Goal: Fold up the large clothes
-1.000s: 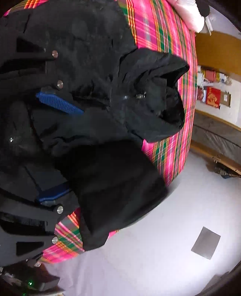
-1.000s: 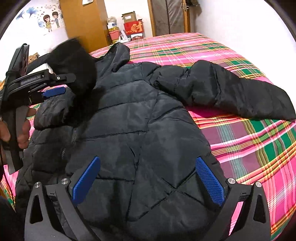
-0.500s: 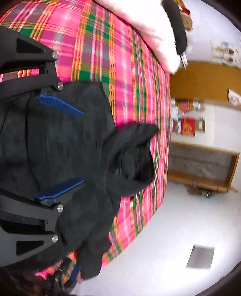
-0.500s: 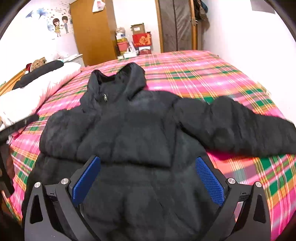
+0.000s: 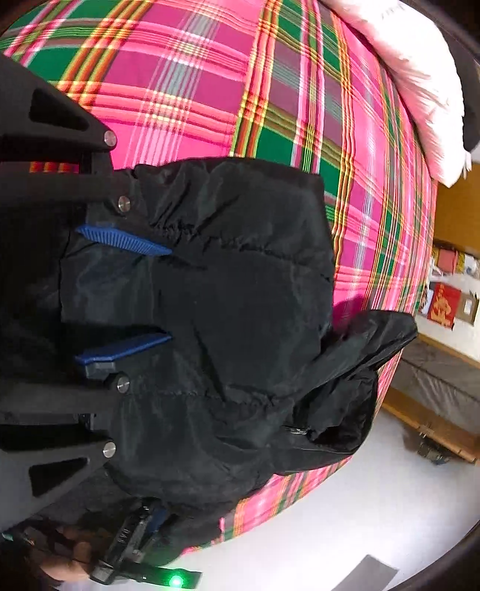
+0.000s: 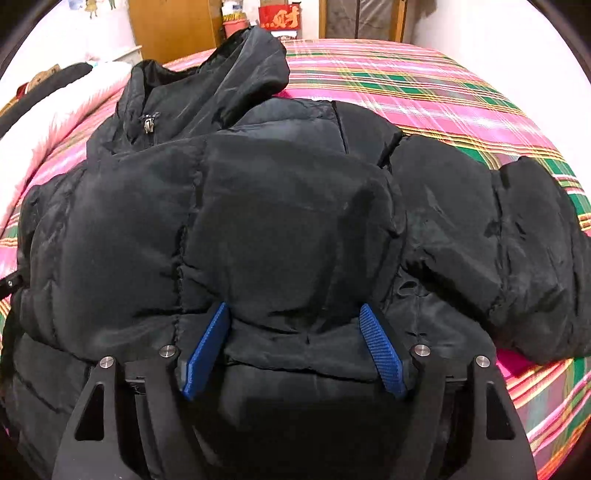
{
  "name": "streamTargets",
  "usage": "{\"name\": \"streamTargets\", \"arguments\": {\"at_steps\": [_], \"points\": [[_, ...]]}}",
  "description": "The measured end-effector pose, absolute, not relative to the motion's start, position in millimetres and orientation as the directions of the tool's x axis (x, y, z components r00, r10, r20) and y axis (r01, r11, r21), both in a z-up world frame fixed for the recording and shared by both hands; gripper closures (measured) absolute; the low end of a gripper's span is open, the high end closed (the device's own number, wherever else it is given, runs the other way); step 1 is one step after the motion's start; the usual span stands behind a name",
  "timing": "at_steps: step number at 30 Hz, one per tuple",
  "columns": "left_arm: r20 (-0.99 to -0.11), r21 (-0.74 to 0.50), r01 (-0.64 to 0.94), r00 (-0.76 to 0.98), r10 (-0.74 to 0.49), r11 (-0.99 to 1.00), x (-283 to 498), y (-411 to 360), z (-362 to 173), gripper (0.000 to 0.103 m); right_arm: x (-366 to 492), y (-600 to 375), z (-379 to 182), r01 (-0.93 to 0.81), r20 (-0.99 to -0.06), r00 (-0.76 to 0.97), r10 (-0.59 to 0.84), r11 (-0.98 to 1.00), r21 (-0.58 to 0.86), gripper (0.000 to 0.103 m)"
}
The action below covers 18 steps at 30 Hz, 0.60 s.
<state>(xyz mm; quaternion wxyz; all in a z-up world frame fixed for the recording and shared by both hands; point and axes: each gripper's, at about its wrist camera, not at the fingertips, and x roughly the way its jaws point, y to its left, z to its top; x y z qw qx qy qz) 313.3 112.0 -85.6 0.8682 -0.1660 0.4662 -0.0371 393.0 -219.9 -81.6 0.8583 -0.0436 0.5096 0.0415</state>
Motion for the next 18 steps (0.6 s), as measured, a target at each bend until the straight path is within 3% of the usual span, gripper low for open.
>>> {"name": "streamTargets", "arguments": {"at_steps": [3, 6, 12, 14, 18], "points": [[-0.734, -0.372, -0.073, 0.633, -0.245, 0.925, 312, 123, -58, 0.058, 371, -223, -48, -0.117, -0.829, 0.552, 0.083, 0.993, 0.021, 0.031], [-0.659, -0.331, -0.05, 0.727, -0.193, 0.942, 310, 129, -36, 0.057, 364, -219, -22, -0.137, -0.768, 0.634, 0.09, 0.991, 0.003, 0.031], [-0.804, -0.305, -0.156, 0.57, -0.166, 0.94, 326, 144, -86, 0.057, 432, -207, -68, -0.128, -0.862, 0.499, 0.087, 0.991, 0.026, 0.031], [-0.807, -0.313, -0.157, 0.564, -0.175, 0.937, 328, 146, -92, 0.057, 440, -208, -81, -0.126, -0.866, 0.483, 0.13, 0.989, 0.078, 0.031], [-0.81, -0.288, -0.157, 0.566, -0.153, 0.945, 327, 139, -89, 0.057, 443, -202, -86, -0.15, -0.862, 0.495, 0.112, 0.988, 0.043, 0.029]]}}
